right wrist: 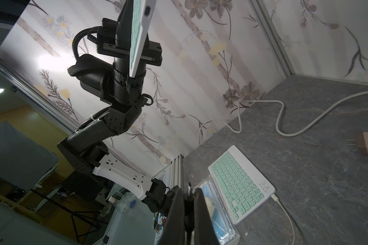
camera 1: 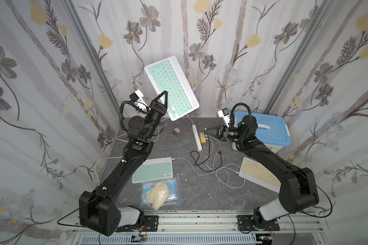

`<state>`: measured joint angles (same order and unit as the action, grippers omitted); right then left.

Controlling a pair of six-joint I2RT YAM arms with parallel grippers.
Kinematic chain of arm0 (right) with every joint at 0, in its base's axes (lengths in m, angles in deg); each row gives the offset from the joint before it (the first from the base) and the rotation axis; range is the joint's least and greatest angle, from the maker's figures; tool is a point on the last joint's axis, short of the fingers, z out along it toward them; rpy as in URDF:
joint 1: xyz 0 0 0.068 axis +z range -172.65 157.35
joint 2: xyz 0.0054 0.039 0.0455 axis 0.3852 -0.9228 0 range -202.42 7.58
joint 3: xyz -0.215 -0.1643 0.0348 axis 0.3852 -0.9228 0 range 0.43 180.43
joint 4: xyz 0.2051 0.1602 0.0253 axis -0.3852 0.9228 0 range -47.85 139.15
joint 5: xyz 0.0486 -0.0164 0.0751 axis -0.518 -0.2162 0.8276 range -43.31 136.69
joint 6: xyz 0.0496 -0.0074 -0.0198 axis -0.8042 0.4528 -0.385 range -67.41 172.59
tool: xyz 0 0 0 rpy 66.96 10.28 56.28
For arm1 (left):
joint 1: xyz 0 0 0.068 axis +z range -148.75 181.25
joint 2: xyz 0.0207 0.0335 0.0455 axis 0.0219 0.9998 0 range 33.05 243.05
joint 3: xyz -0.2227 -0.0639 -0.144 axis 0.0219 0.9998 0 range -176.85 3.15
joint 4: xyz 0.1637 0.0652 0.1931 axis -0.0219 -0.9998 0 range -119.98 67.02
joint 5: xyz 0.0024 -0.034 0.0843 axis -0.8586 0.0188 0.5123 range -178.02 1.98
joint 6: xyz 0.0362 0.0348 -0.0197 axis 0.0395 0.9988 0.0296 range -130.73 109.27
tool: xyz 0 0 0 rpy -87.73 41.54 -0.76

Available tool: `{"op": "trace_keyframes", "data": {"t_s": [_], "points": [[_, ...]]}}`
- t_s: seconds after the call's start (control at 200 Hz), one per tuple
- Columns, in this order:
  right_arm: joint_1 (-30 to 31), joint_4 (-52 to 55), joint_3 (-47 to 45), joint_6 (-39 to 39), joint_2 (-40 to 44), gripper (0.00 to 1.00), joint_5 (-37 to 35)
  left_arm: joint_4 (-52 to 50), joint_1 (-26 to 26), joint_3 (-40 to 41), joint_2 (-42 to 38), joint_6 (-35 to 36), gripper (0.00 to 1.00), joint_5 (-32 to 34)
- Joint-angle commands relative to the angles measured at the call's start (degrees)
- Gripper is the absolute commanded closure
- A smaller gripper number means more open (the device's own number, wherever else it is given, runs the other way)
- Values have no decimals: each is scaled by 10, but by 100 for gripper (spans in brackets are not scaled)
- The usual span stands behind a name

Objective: Unplug the wireless keyboard
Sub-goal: Place the keyboard at the center of the board.

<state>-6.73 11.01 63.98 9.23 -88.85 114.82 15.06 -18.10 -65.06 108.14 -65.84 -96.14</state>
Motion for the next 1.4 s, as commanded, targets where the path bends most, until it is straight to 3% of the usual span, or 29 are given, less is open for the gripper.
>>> {"op": "trace_keyframes", "data": {"t_s": [0.0, 0.12, 0.275, 0.624, 0.944, 1.399], "points": [[-20, 49, -13, 19, 15, 100, -55, -156, 6, -9, -15, 54, 100, 5], [-47, 103, -30, 33, 37, 100, -121, -266, 20, 20, -25, 56, 100, 14], [-58, 107, -52, 30, 47, 100, -137, -372, 38, 43, -23, 62, 100, 39], [-58, 120, -70, 36, 46, 100, -141, -468, 56, 8, 116, 75, 100, 45], [-58, 139, -77, 52, 47, 100, -138, -460, 73, -27, 230, 98, 100, 54], [-58, 150, -78, 64, 45, 100, -129, -339, 108, -49, 366, 102, 100, -57]]}}
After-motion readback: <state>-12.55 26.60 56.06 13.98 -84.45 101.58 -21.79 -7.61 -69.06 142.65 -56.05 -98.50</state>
